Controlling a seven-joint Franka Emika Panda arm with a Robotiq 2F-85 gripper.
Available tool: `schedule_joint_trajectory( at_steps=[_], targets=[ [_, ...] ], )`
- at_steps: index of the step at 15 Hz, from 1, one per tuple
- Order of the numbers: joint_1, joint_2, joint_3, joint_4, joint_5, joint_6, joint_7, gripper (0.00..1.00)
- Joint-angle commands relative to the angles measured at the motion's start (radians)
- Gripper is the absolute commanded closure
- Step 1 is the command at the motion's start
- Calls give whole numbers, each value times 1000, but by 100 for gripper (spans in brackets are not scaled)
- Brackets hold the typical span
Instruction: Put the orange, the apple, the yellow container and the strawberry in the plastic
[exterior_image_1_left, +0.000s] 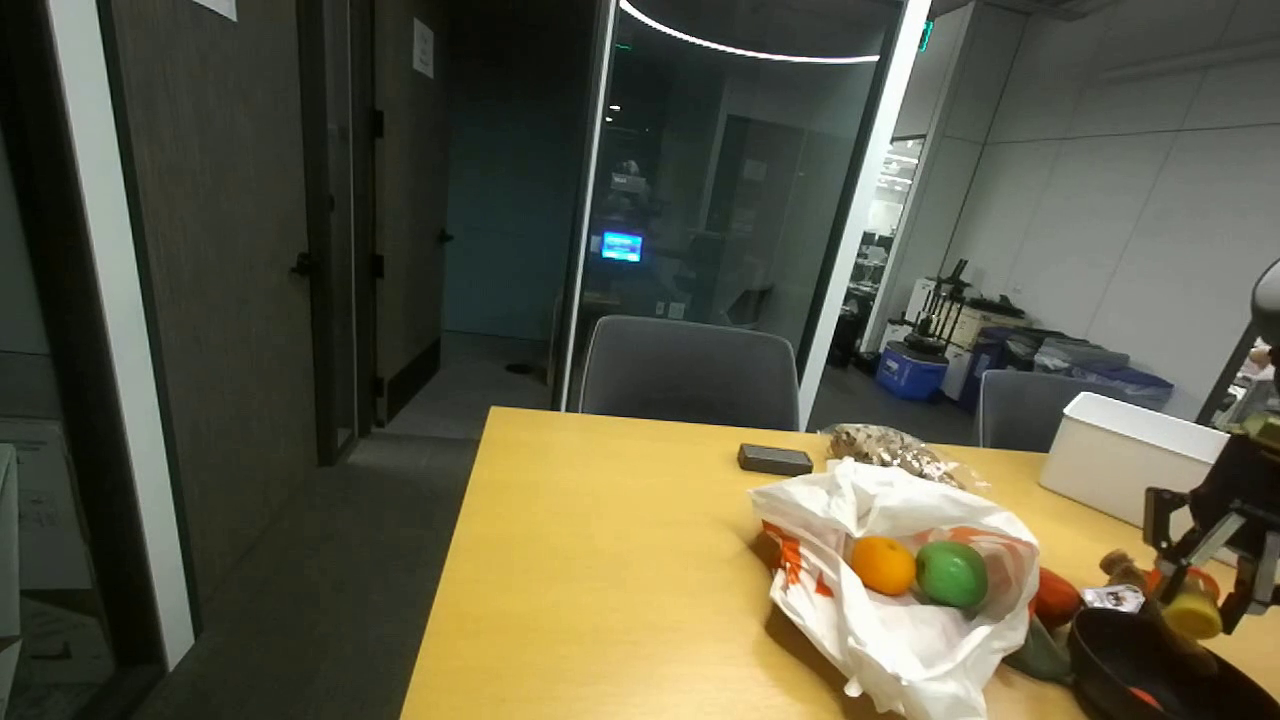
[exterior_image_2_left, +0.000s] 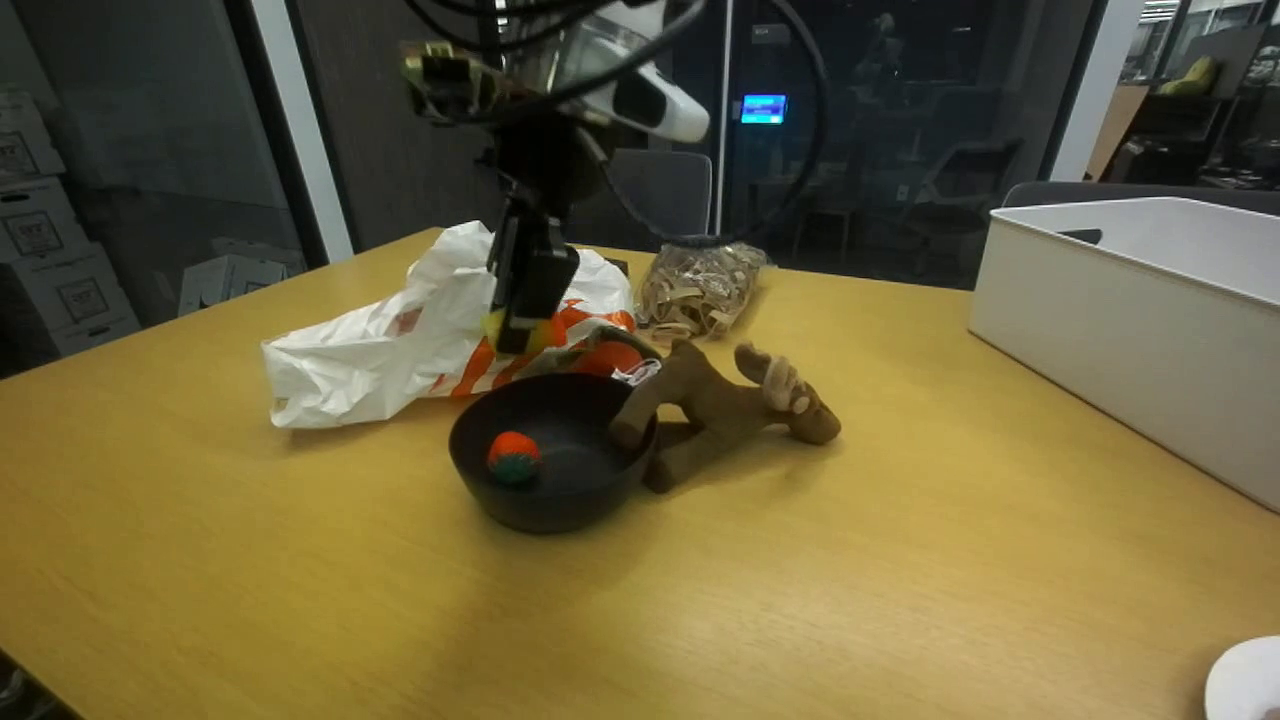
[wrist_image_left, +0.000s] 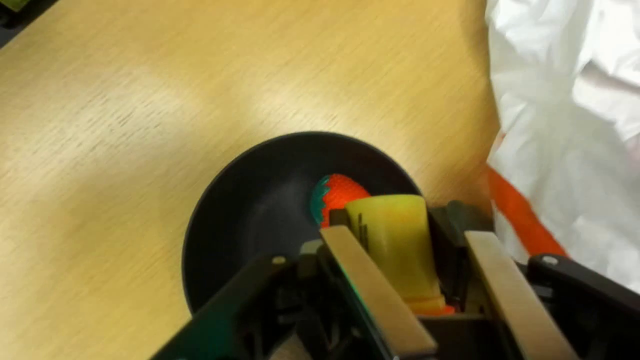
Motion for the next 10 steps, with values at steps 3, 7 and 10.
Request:
schedule_joint_trajectory(
  at_steps=[3,7,10],
  targets=[
    [89,-93,104,56,-7,-160,-83,82],
    [173,-39,196,129,-24,-179,-119,82],
    [212,37,252,183,-109,-108,-73,82]
  ],
)
